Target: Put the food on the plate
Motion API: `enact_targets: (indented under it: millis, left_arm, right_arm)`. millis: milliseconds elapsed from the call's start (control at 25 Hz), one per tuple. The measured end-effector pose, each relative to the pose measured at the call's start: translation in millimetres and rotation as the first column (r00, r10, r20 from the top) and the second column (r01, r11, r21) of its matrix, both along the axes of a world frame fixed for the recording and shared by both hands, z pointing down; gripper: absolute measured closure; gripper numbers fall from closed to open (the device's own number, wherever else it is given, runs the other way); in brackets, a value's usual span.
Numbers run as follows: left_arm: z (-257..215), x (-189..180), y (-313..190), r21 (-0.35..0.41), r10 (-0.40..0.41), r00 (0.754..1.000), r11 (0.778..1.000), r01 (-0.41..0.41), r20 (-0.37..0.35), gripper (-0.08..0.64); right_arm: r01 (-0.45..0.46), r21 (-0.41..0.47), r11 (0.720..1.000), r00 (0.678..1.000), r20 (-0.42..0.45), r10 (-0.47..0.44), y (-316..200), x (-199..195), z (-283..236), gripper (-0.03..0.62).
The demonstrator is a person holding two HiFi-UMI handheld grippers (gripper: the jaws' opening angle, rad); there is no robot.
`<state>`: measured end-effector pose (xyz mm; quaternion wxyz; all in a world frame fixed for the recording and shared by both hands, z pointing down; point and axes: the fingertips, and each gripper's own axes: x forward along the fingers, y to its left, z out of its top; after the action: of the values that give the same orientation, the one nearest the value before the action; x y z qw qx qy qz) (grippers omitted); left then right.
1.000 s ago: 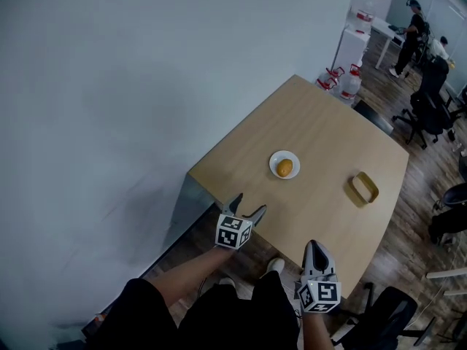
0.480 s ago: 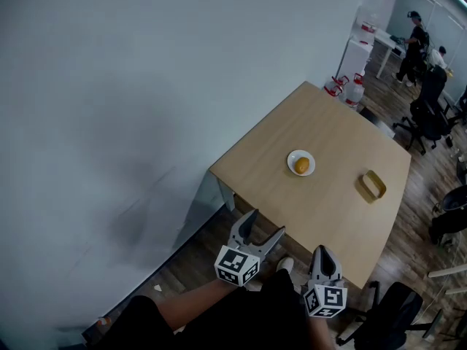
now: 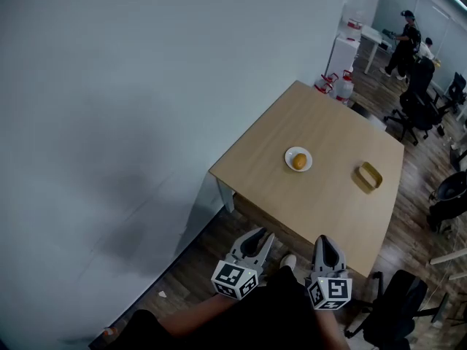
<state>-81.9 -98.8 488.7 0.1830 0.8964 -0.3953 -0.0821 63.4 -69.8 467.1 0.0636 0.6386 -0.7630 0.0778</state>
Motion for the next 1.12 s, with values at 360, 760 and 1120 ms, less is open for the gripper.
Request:
enact_targets:
  millis: [360, 760, 1120]
  left_arm:
    - [-3.7, -22.4, -10.1, 0.070, -0.080, 0.989, 0.995, 0.071, 0.126, 0.532]
    - [-7.2, -29.7, -13.0, 0.076, -0.105, 0.983, 0.993, 0.094, 0.149, 0.532]
    - [-0.3, -31.1, -18.5, 0.060, -0.108, 0.982, 0.993, 0.100, 0.156, 0.532]
  right_arm:
    - [-0.005, 0.004, 1.000, 0.999, -0.041, 0.005, -16.9, -6.9, -1.0, 0.532]
    - [-0.004, -0.015, 1.000, 0.997, -0.073, 0.003, -17.7, -8.3, 4.3, 0.532]
    - [-0.030, -0.026, 0.999, 0.998, -0.063, 0.029, -6.1, 2.9, 11.0, 0.532]
